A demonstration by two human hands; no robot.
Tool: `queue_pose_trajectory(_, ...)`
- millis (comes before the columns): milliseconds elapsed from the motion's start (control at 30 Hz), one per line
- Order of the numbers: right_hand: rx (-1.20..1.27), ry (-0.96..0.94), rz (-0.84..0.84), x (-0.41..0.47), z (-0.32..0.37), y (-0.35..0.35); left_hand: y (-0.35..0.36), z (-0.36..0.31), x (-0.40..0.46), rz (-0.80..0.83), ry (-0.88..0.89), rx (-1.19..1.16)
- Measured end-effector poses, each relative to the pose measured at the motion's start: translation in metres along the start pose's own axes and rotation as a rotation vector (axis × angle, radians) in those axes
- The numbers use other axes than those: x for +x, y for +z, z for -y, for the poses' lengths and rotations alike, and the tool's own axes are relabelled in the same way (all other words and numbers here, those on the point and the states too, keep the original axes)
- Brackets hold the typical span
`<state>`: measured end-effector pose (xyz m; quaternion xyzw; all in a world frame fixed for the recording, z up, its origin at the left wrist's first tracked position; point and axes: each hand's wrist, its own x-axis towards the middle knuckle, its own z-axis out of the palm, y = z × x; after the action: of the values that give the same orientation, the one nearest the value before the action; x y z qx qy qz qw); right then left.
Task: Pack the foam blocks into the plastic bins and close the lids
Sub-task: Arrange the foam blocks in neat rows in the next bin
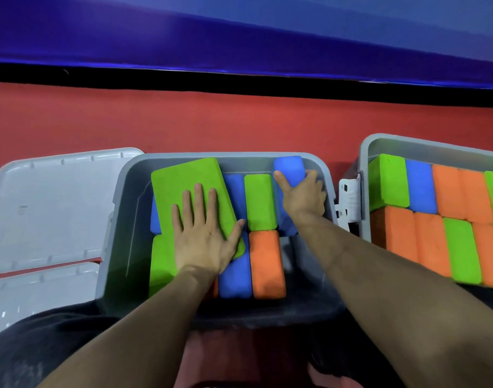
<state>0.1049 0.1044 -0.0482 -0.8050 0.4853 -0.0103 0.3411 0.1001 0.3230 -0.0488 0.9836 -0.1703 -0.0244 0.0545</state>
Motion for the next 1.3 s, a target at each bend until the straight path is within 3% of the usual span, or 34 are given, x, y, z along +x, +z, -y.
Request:
queue_pose_trajectory(600, -0.025, 0.034, 0.048, 0.013, -0.036, 0.042, 0.008, 0.001, 0.003, -0.009, -0.021, 0.028)
queue_pose_trajectory(800, -0.075, 0.032, 0.188, 0.010, -0.038, 0.031, 0.004, 0.003, 0.003, 0.037, -0.018, -0.001)
queue_pose_trajectory(933, 0.044, -0.147, 0.086, -0.024, -0.013, 0.022, -0.001, 0.004, 0.006, 0.103, -0.024, -0.077)
queue_pose_trajectory(1000, 0.030, -0.279, 0.162, -0.046, 0.001, 0.020, -0.003, 0.006, 0.007, 0.105, -0.037, -0.167)
queue_pose_trajectory(1067, -0.040, -0.336, 0.329, -0.071, 0.012, 0.016, -0.009, 0.010, 0.003, 0.042, -0.126, -0.300)
queue_pose_trajectory(1133, -0.100, -0.296, 0.516, -0.094, 0.015, 0.012, -0.017, 0.014, -0.004, 0.011, -0.374, -0.428)
queue_pose_trajectory(1233, 0.024, -0.241, 0.663, -0.119, 0.006, 0.002, -0.040, 0.018, -0.012, 0.259, -0.859, -0.770)
queue_pose_trajectory(1300, 0.169, -0.221, 0.677, -0.131, 0.014, -0.014, -0.055, 0.015, -0.012, 0.347, -0.958, -0.916)
